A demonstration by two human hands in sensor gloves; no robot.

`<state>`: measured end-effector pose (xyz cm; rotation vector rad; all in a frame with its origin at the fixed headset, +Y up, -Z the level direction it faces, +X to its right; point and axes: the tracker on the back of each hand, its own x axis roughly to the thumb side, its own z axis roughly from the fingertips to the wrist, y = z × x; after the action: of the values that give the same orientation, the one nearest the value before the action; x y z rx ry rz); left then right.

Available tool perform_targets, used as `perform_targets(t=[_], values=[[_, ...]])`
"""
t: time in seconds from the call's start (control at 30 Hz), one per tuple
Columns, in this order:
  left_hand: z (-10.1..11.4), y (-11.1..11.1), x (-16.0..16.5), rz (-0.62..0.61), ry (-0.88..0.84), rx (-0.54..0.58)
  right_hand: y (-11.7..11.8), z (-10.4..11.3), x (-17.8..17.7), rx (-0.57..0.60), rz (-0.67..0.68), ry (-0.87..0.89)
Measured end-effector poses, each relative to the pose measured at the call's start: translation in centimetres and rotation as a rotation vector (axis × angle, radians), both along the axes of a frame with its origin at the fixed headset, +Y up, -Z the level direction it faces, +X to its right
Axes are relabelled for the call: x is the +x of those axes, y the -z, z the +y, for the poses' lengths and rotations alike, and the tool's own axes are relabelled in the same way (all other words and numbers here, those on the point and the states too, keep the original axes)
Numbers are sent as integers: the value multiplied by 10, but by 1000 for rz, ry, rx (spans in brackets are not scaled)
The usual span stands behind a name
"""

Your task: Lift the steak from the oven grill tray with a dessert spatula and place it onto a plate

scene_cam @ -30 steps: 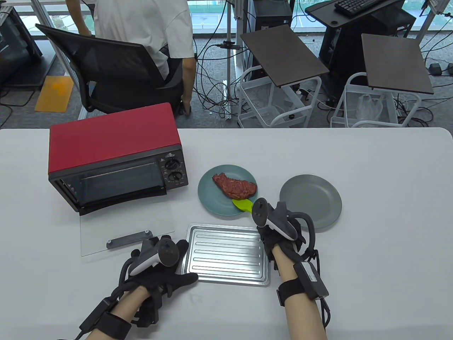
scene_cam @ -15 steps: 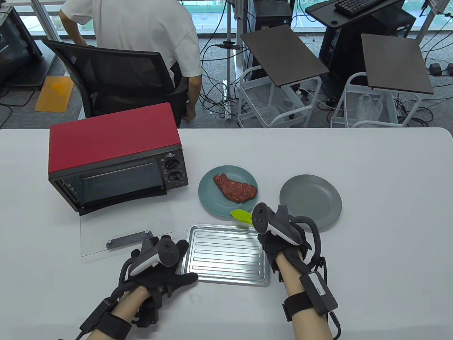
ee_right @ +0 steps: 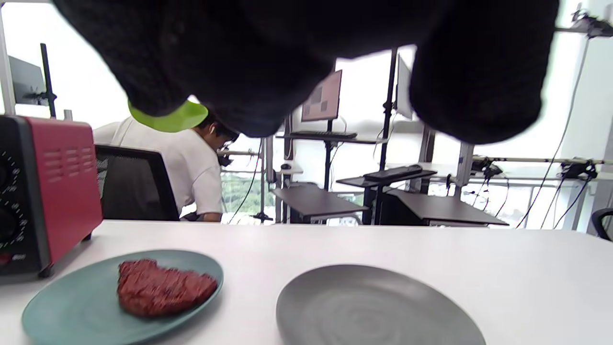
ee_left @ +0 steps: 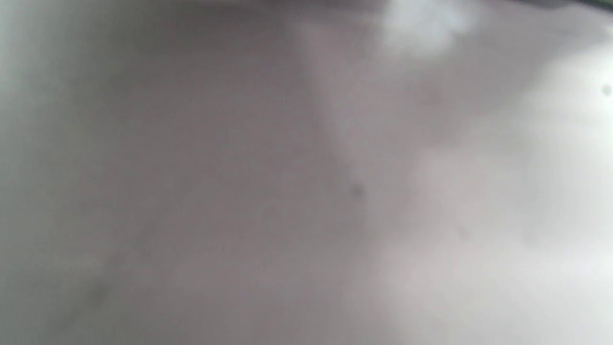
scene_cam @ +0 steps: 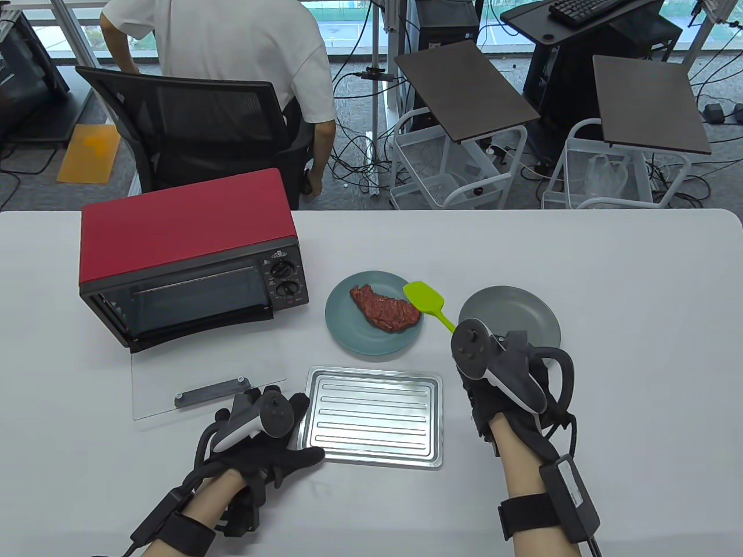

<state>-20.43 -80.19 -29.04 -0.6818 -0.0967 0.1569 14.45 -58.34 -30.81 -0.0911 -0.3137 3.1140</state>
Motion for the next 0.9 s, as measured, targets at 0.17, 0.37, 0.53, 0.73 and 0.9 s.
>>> perform_targets(t=[0.17,0.37,0.53,0.73,0.9], values=[[0,0,0,-2,5,2,-1,-6,23,129,-117,8],[0,0,0,-2,3,1,12,-47,45,85,-239,30],[0,0,0,-5,9,-2,27,-92,66,-21,-336,49],[0,0,1,-8,17,-3,34,-134,87,-117,-422,78],[0,0,1,-7,13,-4,35,-152,93,-145,-433,72]])
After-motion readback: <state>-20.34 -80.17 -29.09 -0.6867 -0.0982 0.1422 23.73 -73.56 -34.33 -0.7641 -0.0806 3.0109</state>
